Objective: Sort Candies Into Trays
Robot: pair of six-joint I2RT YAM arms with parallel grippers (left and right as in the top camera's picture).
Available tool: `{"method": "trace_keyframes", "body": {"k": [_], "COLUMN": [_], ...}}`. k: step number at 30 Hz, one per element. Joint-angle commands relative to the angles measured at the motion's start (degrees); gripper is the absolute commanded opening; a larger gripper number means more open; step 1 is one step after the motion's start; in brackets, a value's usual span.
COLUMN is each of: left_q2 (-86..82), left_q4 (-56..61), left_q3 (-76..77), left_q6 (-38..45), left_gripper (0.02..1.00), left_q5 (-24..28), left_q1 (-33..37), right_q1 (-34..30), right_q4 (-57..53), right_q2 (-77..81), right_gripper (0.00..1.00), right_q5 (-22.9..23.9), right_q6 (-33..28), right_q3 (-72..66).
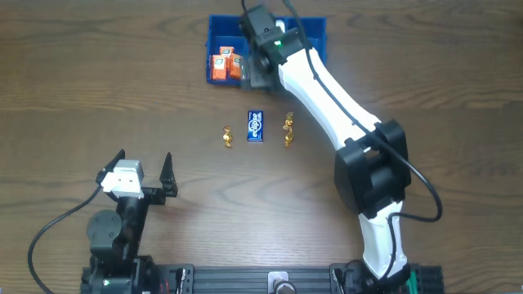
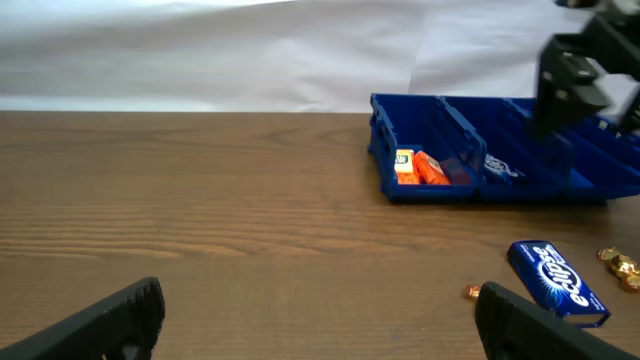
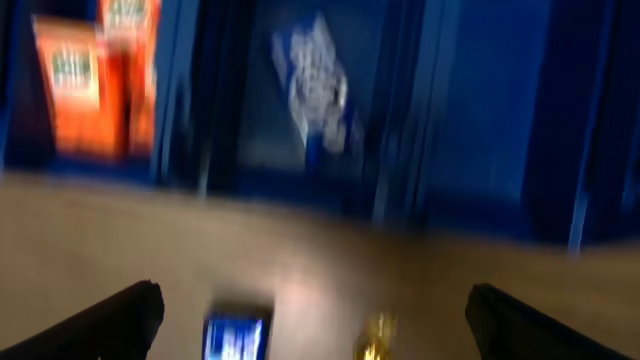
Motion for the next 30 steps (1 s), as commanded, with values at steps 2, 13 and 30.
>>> {"method": "trace_keyframes", "body": {"k": [2, 13, 30], "left_q2": [-0.37, -0.37, -0.37], "left_q4": [-1.92, -1.92, -1.92], "left_q3": [-1.16, -1.16, -1.16], "left_q6": [0.81, 0.81, 0.81], "left_gripper": [0.998, 0.998, 0.998], "left_q5": [1.03, 1.03, 1.03], "left_q1": [0.02, 0.02, 0.02], "right_q1": [2.21, 6.58, 5.49], "right_q4": [-7.21, -1.51, 3.34], "right_q2": [-1.40, 5.51, 9.22], "right_gripper": [1.000, 0.998, 0.812], "right_q5": [-3.87, -5.25, -7.63], "right_q6": [5.97, 7.89, 12.31], "right_q3": [-1.33, -6.23, -8.41]}}
